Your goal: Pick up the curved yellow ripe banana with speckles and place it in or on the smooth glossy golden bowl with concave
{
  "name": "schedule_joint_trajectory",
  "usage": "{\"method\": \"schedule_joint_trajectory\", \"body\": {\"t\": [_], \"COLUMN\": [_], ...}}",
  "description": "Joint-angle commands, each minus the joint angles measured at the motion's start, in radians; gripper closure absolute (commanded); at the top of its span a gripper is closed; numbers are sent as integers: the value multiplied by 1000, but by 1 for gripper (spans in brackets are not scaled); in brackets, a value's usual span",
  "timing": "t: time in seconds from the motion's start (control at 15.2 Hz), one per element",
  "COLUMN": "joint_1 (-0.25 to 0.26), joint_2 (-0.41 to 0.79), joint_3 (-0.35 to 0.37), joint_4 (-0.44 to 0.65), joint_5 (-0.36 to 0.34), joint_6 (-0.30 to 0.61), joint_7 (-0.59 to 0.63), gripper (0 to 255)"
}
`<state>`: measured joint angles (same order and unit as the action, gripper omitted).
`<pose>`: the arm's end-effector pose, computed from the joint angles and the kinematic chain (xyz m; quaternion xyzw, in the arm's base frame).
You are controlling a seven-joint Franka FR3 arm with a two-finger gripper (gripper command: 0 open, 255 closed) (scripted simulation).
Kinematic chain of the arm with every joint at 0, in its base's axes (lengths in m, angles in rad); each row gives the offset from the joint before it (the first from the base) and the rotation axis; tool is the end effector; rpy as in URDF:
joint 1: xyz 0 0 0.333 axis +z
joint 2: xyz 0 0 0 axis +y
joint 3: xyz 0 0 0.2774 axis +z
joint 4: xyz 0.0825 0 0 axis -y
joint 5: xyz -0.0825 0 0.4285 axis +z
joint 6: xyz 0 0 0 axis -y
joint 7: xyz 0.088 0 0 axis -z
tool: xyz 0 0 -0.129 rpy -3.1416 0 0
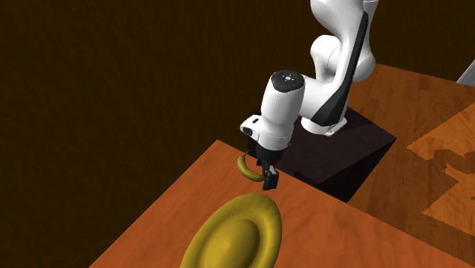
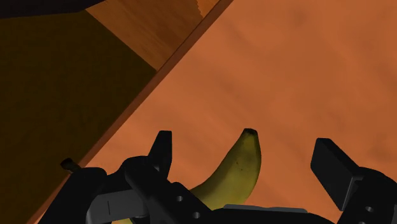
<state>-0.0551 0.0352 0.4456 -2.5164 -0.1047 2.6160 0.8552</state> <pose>0.4571 0.1919 0.1758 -0.9815 0.1871 -0.0396 0.0035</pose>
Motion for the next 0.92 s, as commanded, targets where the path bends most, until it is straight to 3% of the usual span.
{"method": "schedule_joint_trajectory", "body": {"t": [0.0, 0.4, 0.46, 0.86], "joint_1": [0, 0, 0, 1], "joint_2": [13, 13, 13, 17], "joint_3": [-2, -2, -2, -2], "joint_4": [3, 3, 3, 5], "joint_5": [-12, -12, -12, -16], "joint_6": [10, 9, 9, 10], "joint_7": [9, 9, 9, 13], "gripper": [0, 0, 255, 255]}}
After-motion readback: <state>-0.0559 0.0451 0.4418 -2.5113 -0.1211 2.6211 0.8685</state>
